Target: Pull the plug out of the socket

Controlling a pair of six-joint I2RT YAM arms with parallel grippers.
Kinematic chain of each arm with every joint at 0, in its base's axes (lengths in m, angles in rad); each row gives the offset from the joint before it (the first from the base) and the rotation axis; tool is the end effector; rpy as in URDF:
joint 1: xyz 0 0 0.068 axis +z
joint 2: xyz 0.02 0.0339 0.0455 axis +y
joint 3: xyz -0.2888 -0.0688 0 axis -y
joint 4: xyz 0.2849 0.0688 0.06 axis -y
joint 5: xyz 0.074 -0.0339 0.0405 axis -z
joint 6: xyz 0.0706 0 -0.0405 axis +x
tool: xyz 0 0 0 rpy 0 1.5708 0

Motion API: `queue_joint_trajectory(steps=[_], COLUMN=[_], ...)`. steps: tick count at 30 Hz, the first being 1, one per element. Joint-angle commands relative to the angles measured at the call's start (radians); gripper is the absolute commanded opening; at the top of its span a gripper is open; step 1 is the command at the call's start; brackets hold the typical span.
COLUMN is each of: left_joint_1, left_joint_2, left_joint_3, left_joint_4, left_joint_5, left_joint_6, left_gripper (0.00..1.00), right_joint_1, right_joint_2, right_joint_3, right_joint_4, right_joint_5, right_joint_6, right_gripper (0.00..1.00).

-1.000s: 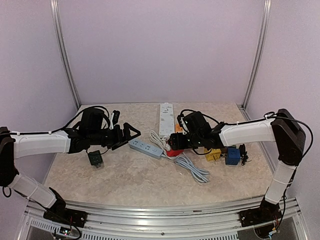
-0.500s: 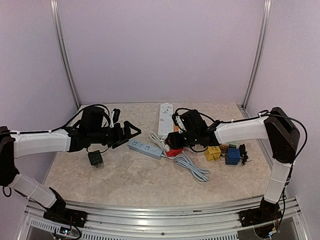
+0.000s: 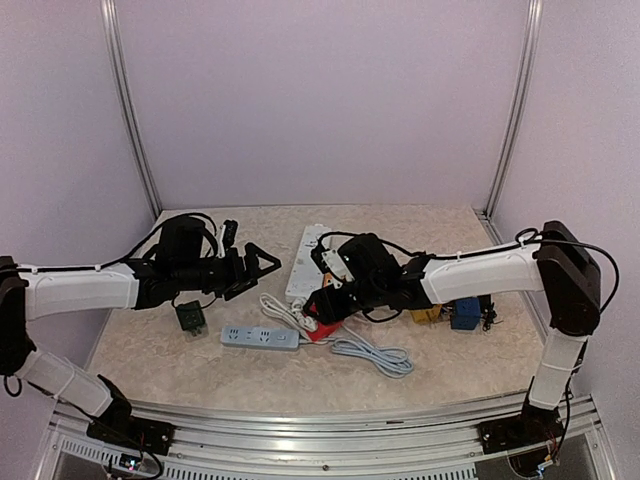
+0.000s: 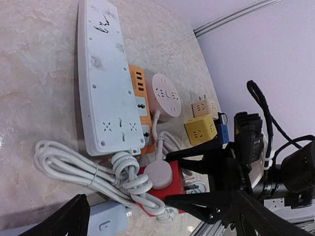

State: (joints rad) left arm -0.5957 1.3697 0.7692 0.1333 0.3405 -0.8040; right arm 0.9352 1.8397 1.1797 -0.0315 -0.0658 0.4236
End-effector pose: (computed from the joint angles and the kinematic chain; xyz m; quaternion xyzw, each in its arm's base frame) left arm 0.2821 -0.2197 0.2217 0.0011 0.8440 -0.4431 0.3023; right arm 0.2752 0.3809 0.1725 -0.2424 0.8714 0.2904 0.3122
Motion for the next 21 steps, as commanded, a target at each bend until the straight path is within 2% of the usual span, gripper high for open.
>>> queue_joint_trajectory(steps=[1, 10, 13, 18, 21], left_joint_1=[-0.006, -0.054, -0.067, -0.081, -0.101], left_joint_2=[-0.031, -0.026, -0.023, -0.044, -0.026], left_joint_3=[-0.044, -0.082, -0.102, -0.113, -0.113], left_joint_4=[0.035, 0.049, 0.038, 0.035, 0.046], left_joint_5=[0.012, 0.014, -0.009, -0.013, 0.008], left_joint_6=[-0.033, -0.086, -0.106, -0.128, -0.158], left_gripper=[0.99, 0.97, 0.92, 0.76, 0.72], right_joint_1=[0.078, 0.084, 0.081, 0.059, 0.052], right_joint_2=[-0.038, -0.069, -0.094, -0.116, -0.119], right_joint_3=[0.02, -0.001, -0.013, -0.03, -0.031], right_joint_4=[0.111, 0.111, 0.108, 0.096, 0.091], right_joint_5=[-0.121, -0.008, 0.041, 0.06, 0.06], right_joint_6=[0.019, 0.07, 0.074, 0.087, 0.09], right_gripper=[0.0, 0.0, 0.0, 0.0, 0.0])
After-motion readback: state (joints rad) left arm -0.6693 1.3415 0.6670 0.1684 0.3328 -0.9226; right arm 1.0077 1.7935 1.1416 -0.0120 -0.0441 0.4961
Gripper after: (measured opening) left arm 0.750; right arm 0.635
